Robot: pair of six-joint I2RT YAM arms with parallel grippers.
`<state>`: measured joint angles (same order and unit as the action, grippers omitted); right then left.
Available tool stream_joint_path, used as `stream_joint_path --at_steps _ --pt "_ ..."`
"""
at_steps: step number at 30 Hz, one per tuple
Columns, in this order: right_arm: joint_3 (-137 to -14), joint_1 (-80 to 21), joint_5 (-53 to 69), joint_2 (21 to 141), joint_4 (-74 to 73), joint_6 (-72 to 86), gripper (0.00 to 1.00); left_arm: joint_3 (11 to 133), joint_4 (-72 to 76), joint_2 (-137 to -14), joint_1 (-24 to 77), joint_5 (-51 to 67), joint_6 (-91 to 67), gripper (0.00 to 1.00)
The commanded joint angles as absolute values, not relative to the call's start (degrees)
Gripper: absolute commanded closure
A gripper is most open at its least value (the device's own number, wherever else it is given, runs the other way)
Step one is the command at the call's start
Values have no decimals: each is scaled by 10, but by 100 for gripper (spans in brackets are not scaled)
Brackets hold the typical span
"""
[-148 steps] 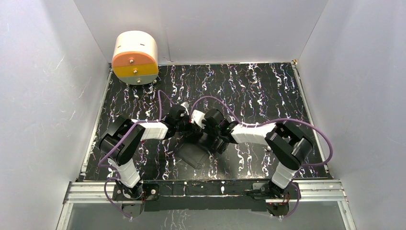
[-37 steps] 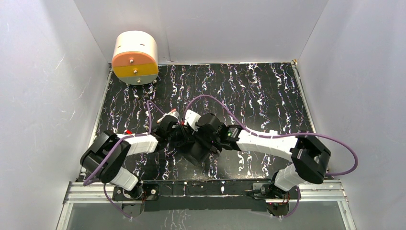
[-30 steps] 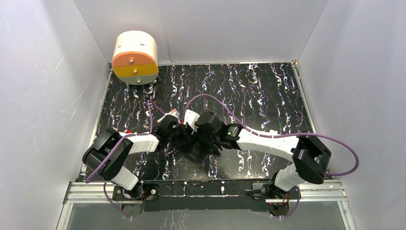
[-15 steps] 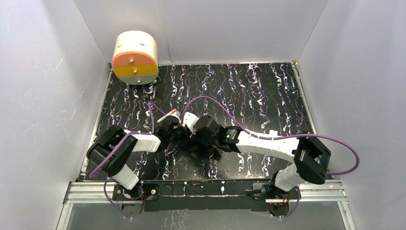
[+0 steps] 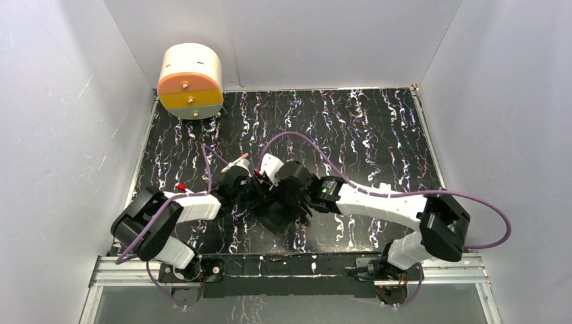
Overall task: Fold the paper box
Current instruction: Fold the paper box at the center of the board.
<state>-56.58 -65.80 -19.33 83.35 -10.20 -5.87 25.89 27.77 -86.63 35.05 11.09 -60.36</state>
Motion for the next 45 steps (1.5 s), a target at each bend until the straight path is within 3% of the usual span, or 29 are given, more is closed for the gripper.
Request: stream_joint_path --at_steps 1,12,22,32,45 --pt "-581 -607 -124 800 -66 -100 100 247 190 -799 346 56 -563 93" --pt "-583 -435 147 822 -71 -188 100 285 24 -655 271 73 -486 73" --pt "-630 -379 285 913 -111 -253 98 415 -88 -690 176 161 -358 51" --pt "-671 -354 366 981 -121 -301 97 537 -127 -816 161 233 -202 44" --pt "-664 -354 382 982 -122 -318 95 548 -117 -901 158 325 -108 43"
